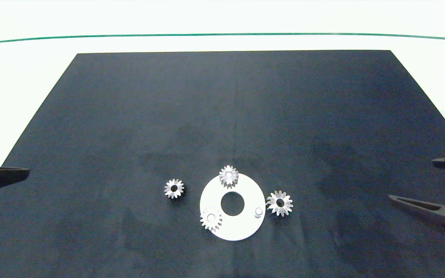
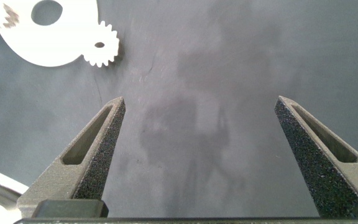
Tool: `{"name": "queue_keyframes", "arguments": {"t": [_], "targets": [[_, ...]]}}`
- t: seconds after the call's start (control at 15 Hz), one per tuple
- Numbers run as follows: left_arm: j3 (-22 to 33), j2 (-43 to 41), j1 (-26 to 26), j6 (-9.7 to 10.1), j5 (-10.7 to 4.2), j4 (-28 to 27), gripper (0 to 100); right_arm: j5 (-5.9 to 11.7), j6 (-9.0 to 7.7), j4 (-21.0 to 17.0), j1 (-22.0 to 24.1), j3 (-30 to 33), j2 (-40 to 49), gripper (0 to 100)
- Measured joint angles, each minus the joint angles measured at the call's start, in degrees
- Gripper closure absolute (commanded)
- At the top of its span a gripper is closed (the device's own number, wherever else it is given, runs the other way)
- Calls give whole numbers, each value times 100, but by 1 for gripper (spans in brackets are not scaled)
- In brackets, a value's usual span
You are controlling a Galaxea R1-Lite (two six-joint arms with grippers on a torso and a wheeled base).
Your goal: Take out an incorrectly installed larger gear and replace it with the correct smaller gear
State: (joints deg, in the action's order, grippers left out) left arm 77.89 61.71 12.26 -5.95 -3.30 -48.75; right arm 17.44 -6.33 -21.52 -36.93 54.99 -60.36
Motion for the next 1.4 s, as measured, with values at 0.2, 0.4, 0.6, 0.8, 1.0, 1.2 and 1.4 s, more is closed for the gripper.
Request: {"name": "queue_keyframes", "arguments": {"t": [0.2, 0.4, 0.6, 0.8, 1.0, 1.2, 1.4], "targets": [[-27, 607, 1287, 290, -55, 333, 0, -50, -21, 455, -107, -158, 686, 0], [-82, 1495, 1841, 581, -91, 735, 0, -45, -28, 495, -235, -265, 1025, 0], [-239, 2216, 2315, 658, -496, 1493, 0, -48, -80, 496, -257, -296, 1185, 0], [-286, 2660, 2608, 646, -807, 1666, 0, -48, -130, 499, -262, -304, 1336, 0], [-468, 2909, 2638, 600, -1014, 1782, 0, -48, -163, 499, -262, -306, 1399, 0], [-611, 3077, 2555, 411, -1023, 2037, 0, -50, -161, 501, -262, -315, 1421, 0], [-669, 3165, 2467, 341, -1030, 2094, 0, -50, -161, 499, -260, -351, 1417, 0]]}}
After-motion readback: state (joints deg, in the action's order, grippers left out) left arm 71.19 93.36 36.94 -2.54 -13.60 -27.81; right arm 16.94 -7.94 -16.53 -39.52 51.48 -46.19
